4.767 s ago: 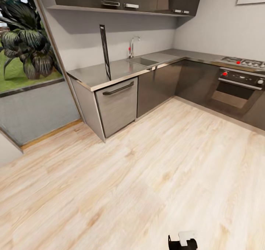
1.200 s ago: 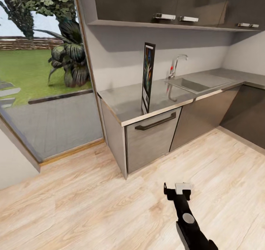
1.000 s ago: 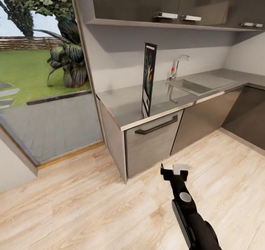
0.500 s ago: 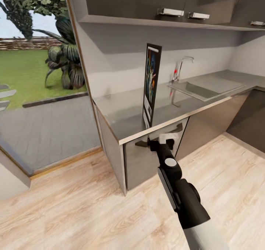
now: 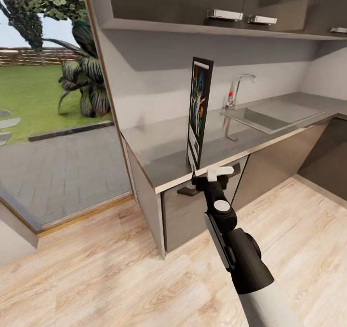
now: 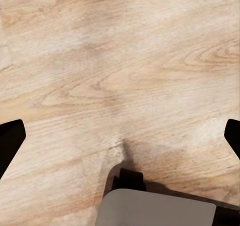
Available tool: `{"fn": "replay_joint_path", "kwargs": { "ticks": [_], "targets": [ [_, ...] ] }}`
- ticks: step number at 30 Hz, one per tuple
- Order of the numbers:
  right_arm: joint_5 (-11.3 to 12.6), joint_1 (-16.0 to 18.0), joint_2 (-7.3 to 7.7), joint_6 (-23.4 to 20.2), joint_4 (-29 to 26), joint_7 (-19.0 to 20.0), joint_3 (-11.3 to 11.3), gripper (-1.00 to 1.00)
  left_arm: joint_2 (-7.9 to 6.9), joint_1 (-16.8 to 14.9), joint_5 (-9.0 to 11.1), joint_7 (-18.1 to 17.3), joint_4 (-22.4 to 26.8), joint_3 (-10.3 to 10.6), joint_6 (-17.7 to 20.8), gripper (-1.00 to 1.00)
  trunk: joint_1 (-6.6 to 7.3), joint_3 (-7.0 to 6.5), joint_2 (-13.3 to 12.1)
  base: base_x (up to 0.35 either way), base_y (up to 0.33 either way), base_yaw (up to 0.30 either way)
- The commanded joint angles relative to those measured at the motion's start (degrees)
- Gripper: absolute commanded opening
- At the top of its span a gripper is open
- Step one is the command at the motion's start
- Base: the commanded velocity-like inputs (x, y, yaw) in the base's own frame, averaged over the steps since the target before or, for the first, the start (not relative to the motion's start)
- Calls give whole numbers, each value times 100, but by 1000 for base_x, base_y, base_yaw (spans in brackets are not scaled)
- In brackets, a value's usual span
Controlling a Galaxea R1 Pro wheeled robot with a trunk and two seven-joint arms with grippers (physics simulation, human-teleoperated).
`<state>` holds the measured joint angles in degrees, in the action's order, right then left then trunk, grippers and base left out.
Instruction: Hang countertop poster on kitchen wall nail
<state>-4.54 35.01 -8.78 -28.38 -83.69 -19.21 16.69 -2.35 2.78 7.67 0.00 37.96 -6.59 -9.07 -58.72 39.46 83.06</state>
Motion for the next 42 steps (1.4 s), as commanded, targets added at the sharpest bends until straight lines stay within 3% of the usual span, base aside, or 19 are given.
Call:
{"fn": "replay_joint_path", "kwargs": {
  "ticks": [1, 7, 13, 21, 34, 42],
  "targets": [
    [-47, 3, 0, -52, -9, -11, 12, 100, -2, 3, 59, 0, 10, 9, -7, 100, -1, 4, 2, 97, 29, 0],
    [26, -2, -1, -48, -15, -8, 30, 100, -2, 3, 59, 0, 24, 1, -7, 100, -1, 4, 2, 146, 54, 0],
    [400, -3, 6, -31, -7, -4, 48, 100, -2, 3, 59, 0, 33, -2, -8, 100, -1, 4, 2, 37, 14, 0],
    [653, -93, 55, 147, 41, 17, 33, 100, -4, 3, 58, 6, 62, -11, -20, 100, -1, 4, 2, 0, 0, 0],
    [653, -93, 55, 147, 41, 17, 33, 100, -4, 3, 58, 6, 62, -11, -20, 100, -1, 4, 2, 0, 0, 0],
    [438, -143, 44, 89, 49, 2, 44, 100, -68, 3, 59, 9, 30, 4, -16, 100, -1, 4, 2, 79, 0, 0]
  ]
}}
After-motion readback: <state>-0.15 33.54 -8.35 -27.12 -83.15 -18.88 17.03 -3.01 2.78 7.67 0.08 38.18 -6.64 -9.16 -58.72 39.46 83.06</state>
